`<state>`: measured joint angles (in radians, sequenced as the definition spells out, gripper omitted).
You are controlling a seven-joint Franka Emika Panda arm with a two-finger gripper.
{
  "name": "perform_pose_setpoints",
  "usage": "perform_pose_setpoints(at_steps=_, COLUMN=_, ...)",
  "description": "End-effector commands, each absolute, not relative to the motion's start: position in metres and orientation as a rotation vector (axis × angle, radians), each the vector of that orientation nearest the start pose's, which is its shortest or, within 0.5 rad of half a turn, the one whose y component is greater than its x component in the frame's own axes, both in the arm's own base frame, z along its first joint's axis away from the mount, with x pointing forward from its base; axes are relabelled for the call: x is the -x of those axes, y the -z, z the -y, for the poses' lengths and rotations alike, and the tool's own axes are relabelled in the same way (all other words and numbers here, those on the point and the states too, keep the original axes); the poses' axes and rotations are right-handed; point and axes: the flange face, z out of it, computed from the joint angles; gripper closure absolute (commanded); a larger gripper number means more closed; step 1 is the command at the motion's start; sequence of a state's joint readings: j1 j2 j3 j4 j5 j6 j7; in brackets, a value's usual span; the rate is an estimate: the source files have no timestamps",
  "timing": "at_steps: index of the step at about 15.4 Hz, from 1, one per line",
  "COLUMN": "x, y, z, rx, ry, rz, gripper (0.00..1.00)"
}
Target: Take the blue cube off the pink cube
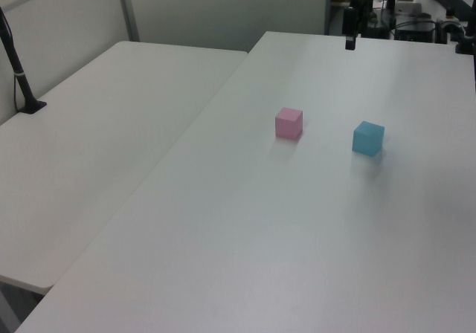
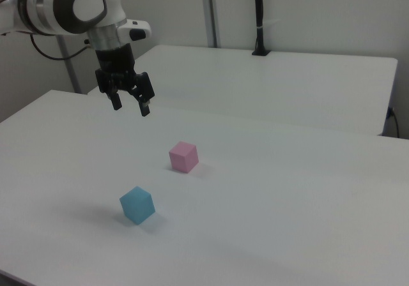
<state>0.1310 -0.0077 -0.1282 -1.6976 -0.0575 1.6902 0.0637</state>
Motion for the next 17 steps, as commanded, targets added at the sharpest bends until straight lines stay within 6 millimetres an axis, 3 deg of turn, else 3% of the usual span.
perform_pose_setpoints(at_steps=1, x=-0.561, y=-0.583, z=0.007, rx=3.201, ry=-0.01, rz=-0.061, gripper=0.0)
perform_pose_setpoints(at_steps=15, x=-0.56, y=-0.586, z=0.018, rx=3.199, ry=-0.001, rz=-0.096, gripper=0.0)
perform_pose_setpoints(at_steps=17, x=-0.561, y=-0.599, z=0.027, rx=3.197, ry=0.034, rz=-0.125, gripper=0.0)
